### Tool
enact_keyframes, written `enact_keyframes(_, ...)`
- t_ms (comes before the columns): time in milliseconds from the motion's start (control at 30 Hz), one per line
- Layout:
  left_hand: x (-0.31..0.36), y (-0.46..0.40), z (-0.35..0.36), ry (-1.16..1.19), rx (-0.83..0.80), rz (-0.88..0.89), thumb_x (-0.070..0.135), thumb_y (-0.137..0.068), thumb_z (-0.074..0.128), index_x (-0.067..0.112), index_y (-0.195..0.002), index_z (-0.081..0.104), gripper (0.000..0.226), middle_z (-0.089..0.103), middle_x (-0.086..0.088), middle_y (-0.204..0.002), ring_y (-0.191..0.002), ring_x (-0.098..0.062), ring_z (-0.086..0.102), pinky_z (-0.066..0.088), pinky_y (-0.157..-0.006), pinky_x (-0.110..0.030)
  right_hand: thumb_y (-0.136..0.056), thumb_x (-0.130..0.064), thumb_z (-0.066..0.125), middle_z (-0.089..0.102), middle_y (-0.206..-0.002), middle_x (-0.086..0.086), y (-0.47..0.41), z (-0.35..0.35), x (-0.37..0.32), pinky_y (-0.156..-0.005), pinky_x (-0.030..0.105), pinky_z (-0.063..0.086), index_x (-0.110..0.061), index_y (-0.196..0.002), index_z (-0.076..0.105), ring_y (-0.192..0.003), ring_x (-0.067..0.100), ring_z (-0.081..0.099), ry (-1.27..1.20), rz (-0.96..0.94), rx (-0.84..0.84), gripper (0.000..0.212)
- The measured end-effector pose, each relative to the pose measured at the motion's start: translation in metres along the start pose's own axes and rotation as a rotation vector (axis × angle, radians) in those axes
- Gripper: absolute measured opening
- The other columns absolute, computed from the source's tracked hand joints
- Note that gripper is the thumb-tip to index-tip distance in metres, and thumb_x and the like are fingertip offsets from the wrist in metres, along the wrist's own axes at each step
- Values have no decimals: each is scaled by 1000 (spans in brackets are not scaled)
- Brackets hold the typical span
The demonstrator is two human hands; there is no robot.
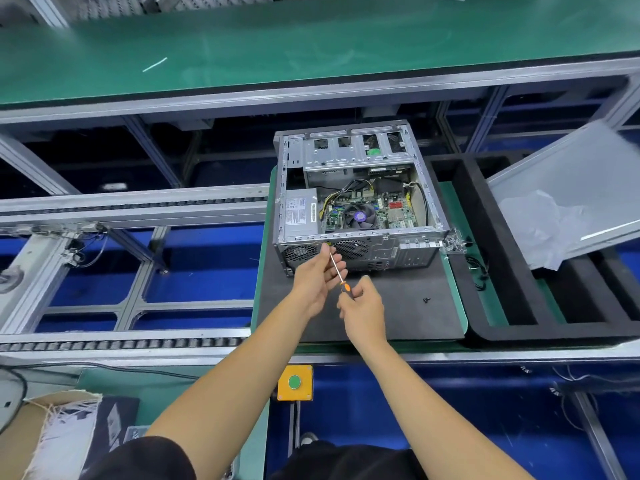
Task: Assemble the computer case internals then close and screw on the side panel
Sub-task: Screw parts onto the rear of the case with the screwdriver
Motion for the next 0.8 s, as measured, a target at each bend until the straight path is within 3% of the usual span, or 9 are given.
enact_keyframes(167,5,-4,1,-75,1,-21,36,-101,59,11,-103,70,28,74,1,-86,-69,-7,71,58,-63,-22,-90,-6,55,64,-65,6,-2,7,1,-46,20,40,-19,-77,37,-46,7,51,5,34,21,26)
enact_keyframes(333,6,-5,3,-126,-5,-38,36,-102,59,11,-102,71,27,74,2,-84,-66,-6,70,58,-61,-22,-90,-6,56,62,-59,-1,-3,8,3,-41,14,36,-21,-75,37,-44,4,50,-15,59,45,29)
enact_keyframes(567,10,-7,7,-165,-1,-19,37,-101,59,12,-102,72,28,74,3,-84,-66,-6,68,57,-62,-22,-91,-7,56,60,-58,0,-6,11,-2,-50,28,39,-19,-74,36,-47,7,51,-33,72,35,28)
enact_keyframes(733,10,-7,4,-138,21,16,35,-102,58,12,-102,72,27,74,4,-81,-64,-5,67,56,-59,-22,-91,-6,56,62,-58,-1,-4,12,-5,-45,18,40,-19,-74,37,-46,3,51,-22,52,31,28)
enact_keyframes(800,10,-7,3,-140,15,11,36,-102,59,13,-102,72,27,74,5,-81,-65,-4,68,56,-59,-22,-91,-6,55,61,-58,-2,-4,13,-5,-49,25,42,-19,-75,37,-48,5,52,-35,74,25,27)
Point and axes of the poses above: each hand's wrist, its own y-axis away from the middle knuckle, its own z-axis out of the palm, x = y × z, the point moved 2 cm from there along -y, towards the middle knuckle
